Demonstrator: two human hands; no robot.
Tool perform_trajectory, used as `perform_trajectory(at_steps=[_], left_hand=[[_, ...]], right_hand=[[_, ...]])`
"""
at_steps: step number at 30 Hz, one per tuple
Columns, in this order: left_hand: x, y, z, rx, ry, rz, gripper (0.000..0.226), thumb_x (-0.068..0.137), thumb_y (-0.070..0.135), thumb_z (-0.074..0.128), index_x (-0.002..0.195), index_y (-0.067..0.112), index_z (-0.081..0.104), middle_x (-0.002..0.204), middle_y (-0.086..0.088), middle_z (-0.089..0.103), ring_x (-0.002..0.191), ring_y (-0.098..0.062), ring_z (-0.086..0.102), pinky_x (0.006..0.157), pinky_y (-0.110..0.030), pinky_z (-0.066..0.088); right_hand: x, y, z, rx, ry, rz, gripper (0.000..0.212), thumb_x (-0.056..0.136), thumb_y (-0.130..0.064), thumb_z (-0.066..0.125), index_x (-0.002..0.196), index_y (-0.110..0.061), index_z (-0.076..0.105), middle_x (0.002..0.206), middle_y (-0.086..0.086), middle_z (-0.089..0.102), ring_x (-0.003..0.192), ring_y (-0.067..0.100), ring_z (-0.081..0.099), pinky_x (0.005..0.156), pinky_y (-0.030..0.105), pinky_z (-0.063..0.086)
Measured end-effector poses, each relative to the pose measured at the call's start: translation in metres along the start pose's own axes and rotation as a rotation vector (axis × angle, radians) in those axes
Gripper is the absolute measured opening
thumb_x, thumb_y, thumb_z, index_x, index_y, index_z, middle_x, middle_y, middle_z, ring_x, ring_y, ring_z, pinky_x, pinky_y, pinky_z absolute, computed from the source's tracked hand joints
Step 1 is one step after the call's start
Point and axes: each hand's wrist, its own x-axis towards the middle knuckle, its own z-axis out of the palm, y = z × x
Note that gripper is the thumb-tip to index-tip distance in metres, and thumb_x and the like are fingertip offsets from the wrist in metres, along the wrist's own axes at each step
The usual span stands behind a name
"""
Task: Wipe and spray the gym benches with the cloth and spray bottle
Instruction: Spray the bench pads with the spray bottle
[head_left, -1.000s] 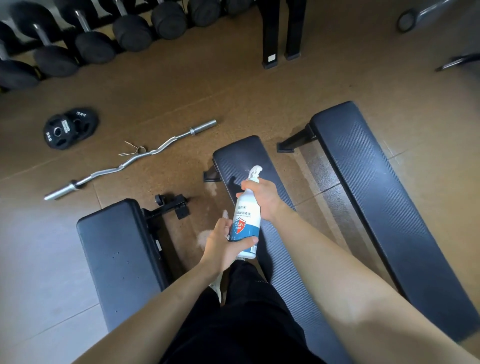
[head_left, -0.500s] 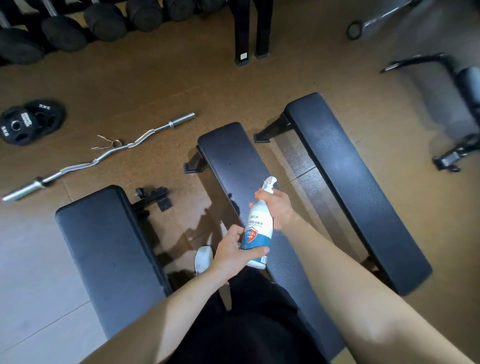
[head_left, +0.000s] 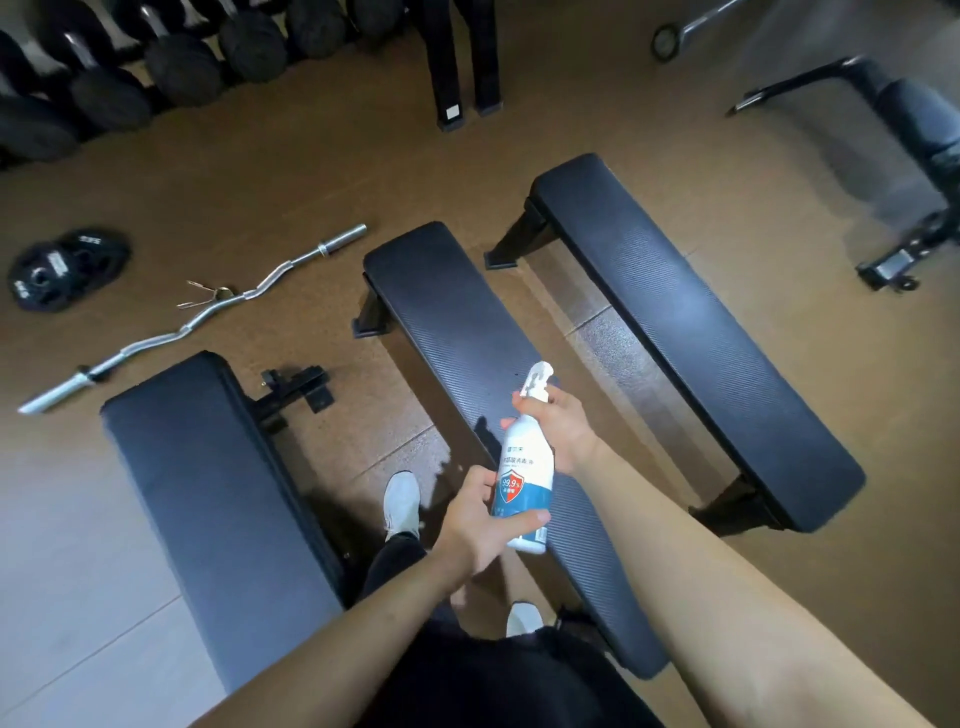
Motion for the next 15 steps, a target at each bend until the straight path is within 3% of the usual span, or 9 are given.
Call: perform_trajectory(at_steps=[4, 9, 13, 15], left_hand=[[-0.029, -0.032, 0.066, 0.038, 0.055, 0.073, 0.064, 0.074, 0.042, 0.091, 0.117, 0.023, 0.047, 0.117, 0.006, 0.063, 0.100, -0.004, 0.068, 0.074, -0.017, 0.058], [-0.073, -0.054, 0.145, -0.042, 0.086, -0.017, 0.069, 0.064, 0.049, 0.095, 0.113, 0.031, 0.050, 0.114, 0.005, 0.063, 0.103, -0.012, 0.069, 0.084, -0.036, 0.064], [-0.104, -0.056, 0.184, 0.041, 0.101, -0.024, 0.063, 0.073, 0.041, 0.092, 0.116, 0.027, 0.048, 0.115, 0.006, 0.062, 0.103, -0.009, 0.065, 0.081, -0.024, 0.061], [-0.116, -0.055, 0.194, 0.100, 0.092, -0.018, 0.061, 0.074, 0.042, 0.090, 0.116, 0.027, 0.048, 0.115, 0.007, 0.062, 0.103, -0.008, 0.065, 0.081, -0.023, 0.060]], right_hand=[[-0.029, 0.033, -0.056, 0.008, -0.028, -0.045, 0.011, 0.089, -0.001, 0.070, 0.090, -0.006, 0.060, 0.076, 0.012, 0.061, 0.062, 0.032, 0.069, 0.066, 0.040, 0.059], [-0.075, 0.063, -0.130, 0.002, -0.124, -0.074, 0.017, 0.092, -0.007, 0.072, 0.100, -0.005, 0.057, 0.083, 0.009, 0.064, 0.068, 0.031, 0.072, 0.062, 0.036, 0.059], [-0.098, 0.081, -0.171, 0.030, -0.137, -0.046, 0.021, 0.090, -0.008, 0.074, 0.105, -0.005, 0.061, 0.096, 0.014, 0.068, 0.077, 0.033, 0.074, 0.067, 0.040, 0.060], [-0.104, 0.091, -0.187, 0.063, -0.102, -0.031, 0.017, 0.090, -0.007, 0.073, 0.102, -0.006, 0.062, 0.092, 0.015, 0.068, 0.072, 0.031, 0.074, 0.068, 0.040, 0.059]])
